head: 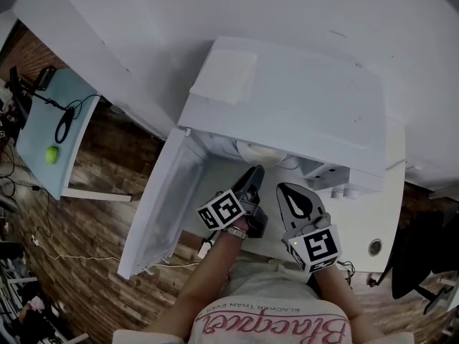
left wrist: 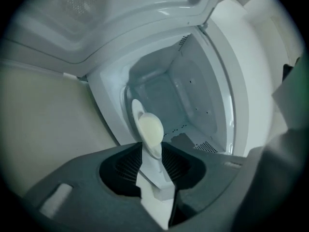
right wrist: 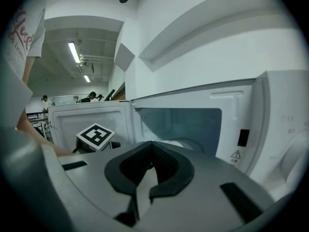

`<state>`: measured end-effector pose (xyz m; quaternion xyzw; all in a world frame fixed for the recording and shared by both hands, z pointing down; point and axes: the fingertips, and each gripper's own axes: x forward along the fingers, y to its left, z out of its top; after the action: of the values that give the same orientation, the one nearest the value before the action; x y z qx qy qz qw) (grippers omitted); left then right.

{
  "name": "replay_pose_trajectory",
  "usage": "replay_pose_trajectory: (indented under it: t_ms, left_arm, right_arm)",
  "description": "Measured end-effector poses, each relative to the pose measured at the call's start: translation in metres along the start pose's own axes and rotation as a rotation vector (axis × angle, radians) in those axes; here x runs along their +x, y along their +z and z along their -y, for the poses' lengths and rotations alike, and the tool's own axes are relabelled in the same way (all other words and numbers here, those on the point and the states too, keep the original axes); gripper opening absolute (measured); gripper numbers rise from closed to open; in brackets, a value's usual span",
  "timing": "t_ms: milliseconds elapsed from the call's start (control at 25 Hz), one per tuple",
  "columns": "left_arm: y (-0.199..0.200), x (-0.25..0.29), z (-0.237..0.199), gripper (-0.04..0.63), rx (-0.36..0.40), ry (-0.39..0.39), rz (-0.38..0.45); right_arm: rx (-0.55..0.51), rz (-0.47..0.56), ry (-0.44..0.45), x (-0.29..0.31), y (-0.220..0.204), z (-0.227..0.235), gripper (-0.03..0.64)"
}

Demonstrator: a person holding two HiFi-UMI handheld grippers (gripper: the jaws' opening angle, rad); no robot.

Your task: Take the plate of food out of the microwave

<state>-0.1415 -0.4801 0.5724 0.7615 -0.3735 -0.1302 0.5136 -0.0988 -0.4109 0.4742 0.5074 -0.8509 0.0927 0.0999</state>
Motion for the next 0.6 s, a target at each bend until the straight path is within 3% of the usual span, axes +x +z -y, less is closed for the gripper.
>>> replay_pose_trajectory:
  t_ms: [360, 600]
  left_arm:
    - [0.006, 0.015, -0.012, 0.130, -0.128, 0.045, 0.018]
    - [0.006, 0.015, -0.021, 0.087, -0.231, 0.149, 0.020]
  right_arm:
    - [0.004, -0.020, -0.033, 0.006, -0.006, 0.013, 0.011]
    - [0.008, -0.014, -0.049, 0.008, -0.005, 0.022, 0.011]
